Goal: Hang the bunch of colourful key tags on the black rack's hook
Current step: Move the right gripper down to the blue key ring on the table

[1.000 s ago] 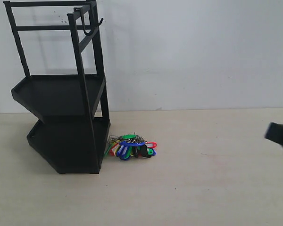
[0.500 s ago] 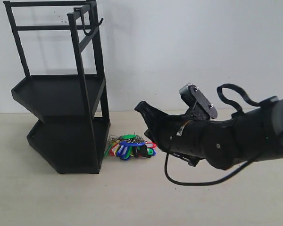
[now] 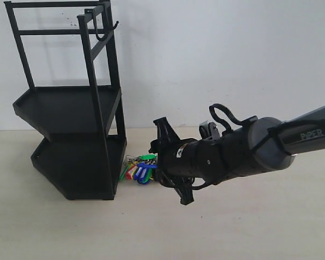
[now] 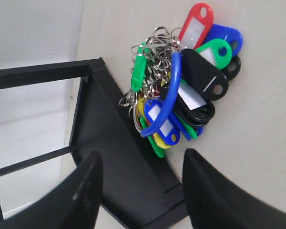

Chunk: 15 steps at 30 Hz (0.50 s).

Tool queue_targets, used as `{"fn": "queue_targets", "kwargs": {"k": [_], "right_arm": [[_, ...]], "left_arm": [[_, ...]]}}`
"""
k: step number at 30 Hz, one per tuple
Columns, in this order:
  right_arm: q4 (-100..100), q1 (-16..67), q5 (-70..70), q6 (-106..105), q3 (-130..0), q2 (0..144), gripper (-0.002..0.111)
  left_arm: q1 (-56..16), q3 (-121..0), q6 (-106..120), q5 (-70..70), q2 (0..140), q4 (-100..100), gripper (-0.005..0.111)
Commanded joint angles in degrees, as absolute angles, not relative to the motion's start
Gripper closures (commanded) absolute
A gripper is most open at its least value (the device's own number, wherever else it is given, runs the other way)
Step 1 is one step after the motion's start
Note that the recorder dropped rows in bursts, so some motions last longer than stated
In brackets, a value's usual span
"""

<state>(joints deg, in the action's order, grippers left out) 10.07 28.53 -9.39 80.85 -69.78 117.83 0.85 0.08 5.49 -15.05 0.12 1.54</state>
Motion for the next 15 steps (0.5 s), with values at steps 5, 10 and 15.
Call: {"fn": "queue_targets", "kwargs": {"k": [5, 10, 15], "right_arm": [[9.88, 28.55, -10.02, 83.76, -75.46, 122.5, 0.06], [9.88, 28.55, -10.02, 85.45, -77.59, 124.55, 0.06], [9.88, 28.55, -9.51, 86.41, -79.38, 126.39, 0.06]], "left_arm": [[0.78, 0.0, 5.55, -14.56, 0.0, 1.34, 0.102], [0.78, 0.0, 5.55, -14.56, 0.0, 1.34, 0.102], [0.78, 0.0, 5.55, -14.56, 0.0, 1.34, 0.102]]}}
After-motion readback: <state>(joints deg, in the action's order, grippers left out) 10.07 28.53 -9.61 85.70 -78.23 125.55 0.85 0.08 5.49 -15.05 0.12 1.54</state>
